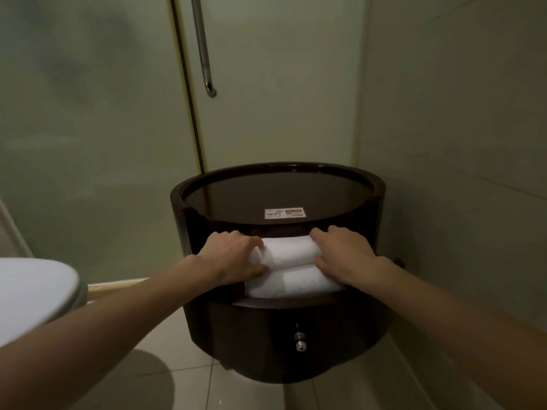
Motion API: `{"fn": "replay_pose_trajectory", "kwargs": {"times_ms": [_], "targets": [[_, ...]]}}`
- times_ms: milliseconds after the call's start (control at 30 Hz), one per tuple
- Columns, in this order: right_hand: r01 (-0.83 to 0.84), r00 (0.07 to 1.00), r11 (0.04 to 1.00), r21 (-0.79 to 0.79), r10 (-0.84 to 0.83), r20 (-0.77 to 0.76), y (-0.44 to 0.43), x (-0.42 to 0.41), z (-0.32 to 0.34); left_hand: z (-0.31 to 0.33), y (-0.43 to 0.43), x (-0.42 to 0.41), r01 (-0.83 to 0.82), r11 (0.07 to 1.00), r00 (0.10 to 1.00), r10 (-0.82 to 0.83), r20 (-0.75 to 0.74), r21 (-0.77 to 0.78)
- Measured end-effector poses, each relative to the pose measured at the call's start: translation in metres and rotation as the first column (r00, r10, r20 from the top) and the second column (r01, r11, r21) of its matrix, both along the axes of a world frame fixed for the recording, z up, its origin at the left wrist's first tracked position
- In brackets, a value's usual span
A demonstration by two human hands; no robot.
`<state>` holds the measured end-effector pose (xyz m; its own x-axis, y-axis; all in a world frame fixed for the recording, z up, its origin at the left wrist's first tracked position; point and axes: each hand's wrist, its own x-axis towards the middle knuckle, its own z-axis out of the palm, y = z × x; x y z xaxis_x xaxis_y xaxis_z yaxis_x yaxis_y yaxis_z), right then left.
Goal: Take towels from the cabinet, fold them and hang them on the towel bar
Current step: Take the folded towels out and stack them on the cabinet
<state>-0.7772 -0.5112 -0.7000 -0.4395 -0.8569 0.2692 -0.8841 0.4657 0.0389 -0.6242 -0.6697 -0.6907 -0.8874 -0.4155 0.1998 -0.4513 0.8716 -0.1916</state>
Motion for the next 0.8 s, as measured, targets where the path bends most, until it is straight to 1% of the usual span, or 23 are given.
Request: {"fn": "replay_pose_trajectory", "kwargs": {"times_ms": [100,233,367,500,600,800], "targets": [[-0.050,0.993,0.998,0.030,0.053,-0.106,-0.005,-0.002,0.002,0.001,0.004,-0.002,0.041,0.999,0.999,-0.041,-0.004,-0.006],[-0.117,0.979,0.987,0.108,0.132,-0.152,-0.012,-0.002,0.001,-0.002,0.004,-0.013,0.123,0.992,0.991,-0.123,0.059,0.016],[-0.145,0.960,0.981,0.126,0.171,-0.221,-0.017,-0.004,-0.004,-0.006,0.004,-0.023,0.125,0.988,0.987,-0.134,0.093,0.090],[-0.188,0.948,0.976,0.113,0.211,-0.240,-0.018,-0.008,0.000,-0.008,0.002,-0.024,0.135,0.982,0.986,-0.146,0.080,0.130],[-0.223,0.937,0.971,0.089,0.239,-0.256,-0.016,-0.009,0.006,-0.007,0.000,-0.023,0.127,0.986,0.989,-0.133,0.058,0.107],[-0.268,0.936,0.962,0.052,0.273,-0.222,-0.006,0.000,0.017,-0.007,0.005,-0.018,0.111,0.990,0.993,-0.113,0.024,0.084]]}}
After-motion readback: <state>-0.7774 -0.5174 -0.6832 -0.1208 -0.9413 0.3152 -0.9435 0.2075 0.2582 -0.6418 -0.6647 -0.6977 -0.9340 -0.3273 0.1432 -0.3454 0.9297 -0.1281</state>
